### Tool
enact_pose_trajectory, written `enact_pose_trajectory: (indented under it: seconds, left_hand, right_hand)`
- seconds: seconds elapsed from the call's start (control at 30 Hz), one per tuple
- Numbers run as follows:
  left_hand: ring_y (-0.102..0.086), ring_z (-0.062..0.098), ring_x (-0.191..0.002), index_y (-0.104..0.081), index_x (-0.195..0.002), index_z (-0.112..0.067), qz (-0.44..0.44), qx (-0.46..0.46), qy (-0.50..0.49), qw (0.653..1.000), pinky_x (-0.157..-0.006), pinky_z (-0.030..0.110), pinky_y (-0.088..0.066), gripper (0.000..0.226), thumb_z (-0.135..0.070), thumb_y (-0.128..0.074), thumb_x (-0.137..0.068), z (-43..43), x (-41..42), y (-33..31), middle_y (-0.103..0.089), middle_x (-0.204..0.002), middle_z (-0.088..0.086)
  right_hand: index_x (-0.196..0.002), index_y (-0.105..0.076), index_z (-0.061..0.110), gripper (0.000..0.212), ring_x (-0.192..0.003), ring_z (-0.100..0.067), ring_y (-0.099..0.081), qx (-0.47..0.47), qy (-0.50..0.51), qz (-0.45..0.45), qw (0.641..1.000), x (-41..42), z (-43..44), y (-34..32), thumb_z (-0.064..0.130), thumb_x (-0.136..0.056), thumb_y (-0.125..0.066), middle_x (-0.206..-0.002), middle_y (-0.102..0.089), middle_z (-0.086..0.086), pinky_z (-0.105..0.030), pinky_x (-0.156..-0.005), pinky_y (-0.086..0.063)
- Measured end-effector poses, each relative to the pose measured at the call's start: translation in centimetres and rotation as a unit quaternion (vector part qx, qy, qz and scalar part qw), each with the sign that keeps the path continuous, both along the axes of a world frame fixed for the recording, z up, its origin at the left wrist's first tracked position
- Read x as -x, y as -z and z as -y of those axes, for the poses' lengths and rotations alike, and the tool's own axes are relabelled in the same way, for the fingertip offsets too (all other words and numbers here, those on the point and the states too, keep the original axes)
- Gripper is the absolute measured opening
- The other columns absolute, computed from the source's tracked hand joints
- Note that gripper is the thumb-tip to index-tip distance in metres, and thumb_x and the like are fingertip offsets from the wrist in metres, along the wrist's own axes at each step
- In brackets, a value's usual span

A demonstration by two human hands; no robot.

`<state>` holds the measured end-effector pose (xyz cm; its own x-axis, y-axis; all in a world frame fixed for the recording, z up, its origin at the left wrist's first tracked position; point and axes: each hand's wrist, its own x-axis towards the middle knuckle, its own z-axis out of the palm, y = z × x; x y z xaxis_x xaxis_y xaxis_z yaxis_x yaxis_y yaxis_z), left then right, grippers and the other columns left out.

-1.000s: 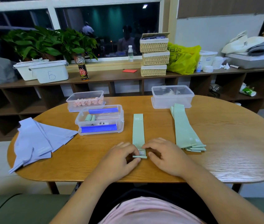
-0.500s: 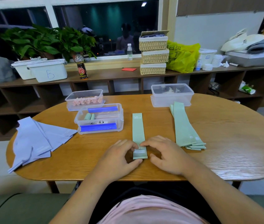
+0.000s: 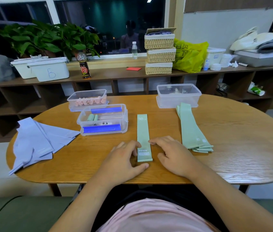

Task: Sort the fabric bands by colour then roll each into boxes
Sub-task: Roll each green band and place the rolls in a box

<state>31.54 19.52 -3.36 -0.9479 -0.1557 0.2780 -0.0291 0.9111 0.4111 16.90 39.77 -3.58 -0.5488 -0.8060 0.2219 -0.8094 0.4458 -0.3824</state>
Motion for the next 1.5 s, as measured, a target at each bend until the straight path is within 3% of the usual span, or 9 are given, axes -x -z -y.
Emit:
enact_pose_trajectory:
  seconds: [0.27, 0.4, 0.53, 0.77, 1.1, 1.5]
  left_hand:
    - [-0.052, 0.003, -0.109, -0.048, -0.122, -0.048, -0.004, -0.022, 0.012, 1.000, -0.096, 0.036, -0.051, 0.053, -0.070, -0.071, -0.080, 0.2, 0.1, 0.4, -0.059, -0.103, -0.027]
    - [-0.054, 0.000, -0.110, -0.053, -0.121, -0.041, -0.012, -0.031, 0.030, 0.999, -0.099, 0.033, -0.048, 0.047, -0.058, -0.077, -0.084, 0.2, 0.1, 0.4, -0.061, -0.103, -0.028]
    - [-0.055, 0.001, -0.110, -0.056, -0.119, -0.041, -0.015, -0.038, 0.037, 0.998, -0.093, 0.030, -0.049, 0.032, -0.052, -0.071, -0.093, 0.3, 0.1, 0.4, -0.062, -0.101, -0.026]
    - [-0.052, 0.003, -0.099, -0.061, -0.112, -0.039, -0.047, 0.004, 0.045, 0.998, -0.089, 0.039, -0.051, 0.008, -0.039, -0.060, -0.105, 0.1, 0.8, 0.7, -0.060, -0.097, -0.021]
    - [-0.054, 0.005, -0.103, -0.074, -0.104, -0.038, -0.062, -0.008, 0.103, 0.993, -0.092, 0.036, -0.049, 0.009, -0.042, -0.068, -0.099, 0.7, 0.7, 1.1, -0.061, -0.102, -0.020]
    - [-0.057, 0.005, -0.101, -0.079, -0.101, -0.037, -0.074, -0.026, 0.107, 0.991, -0.090, 0.036, -0.051, 0.008, -0.038, -0.077, -0.094, 0.7, 0.7, 1.2, -0.063, -0.100, -0.023]
  right_hand:
    - [-0.136, -0.061, 0.036, 0.047, -0.130, 0.000, -0.045, 0.027, -0.052, -0.010, 0.998, -0.7, -0.5, -0.5, 0.034, -0.091, -0.047, -0.135, -0.057, 0.026, -0.034, -0.109, -0.042]
    - [-0.134, -0.062, 0.037, 0.041, -0.123, 0.002, -0.050, 0.013, -0.059, -0.017, 0.998, -0.8, -0.5, -0.7, 0.043, -0.094, -0.053, -0.129, -0.062, 0.026, -0.036, -0.106, -0.043]
    - [-0.133, -0.061, 0.039, 0.040, -0.121, 0.003, -0.051, 0.011, -0.059, -0.037, 0.997, -0.7, -0.2, -0.5, 0.056, -0.098, -0.057, -0.128, -0.062, 0.026, -0.034, -0.105, -0.043]
    - [-0.112, -0.059, 0.042, 0.008, -0.104, 0.003, -0.055, 0.042, -0.052, -0.033, 0.997, -0.5, 0.3, -0.2, 0.045, -0.107, -0.054, -0.104, -0.063, 0.028, -0.039, -0.100, -0.048]
    - [-0.095, -0.069, 0.042, 0.001, -0.103, -0.003, -0.054, 0.074, -0.100, -0.019, 0.992, -0.4, -0.4, 0.1, 0.042, -0.095, -0.070, -0.100, -0.062, 0.025, -0.039, -0.093, -0.047]
    - [-0.092, -0.070, 0.040, 0.003, -0.100, -0.003, -0.055, 0.070, -0.103, -0.013, 0.992, -0.3, -0.4, 0.1, 0.043, -0.092, -0.072, -0.097, -0.063, 0.024, -0.039, -0.094, -0.046]
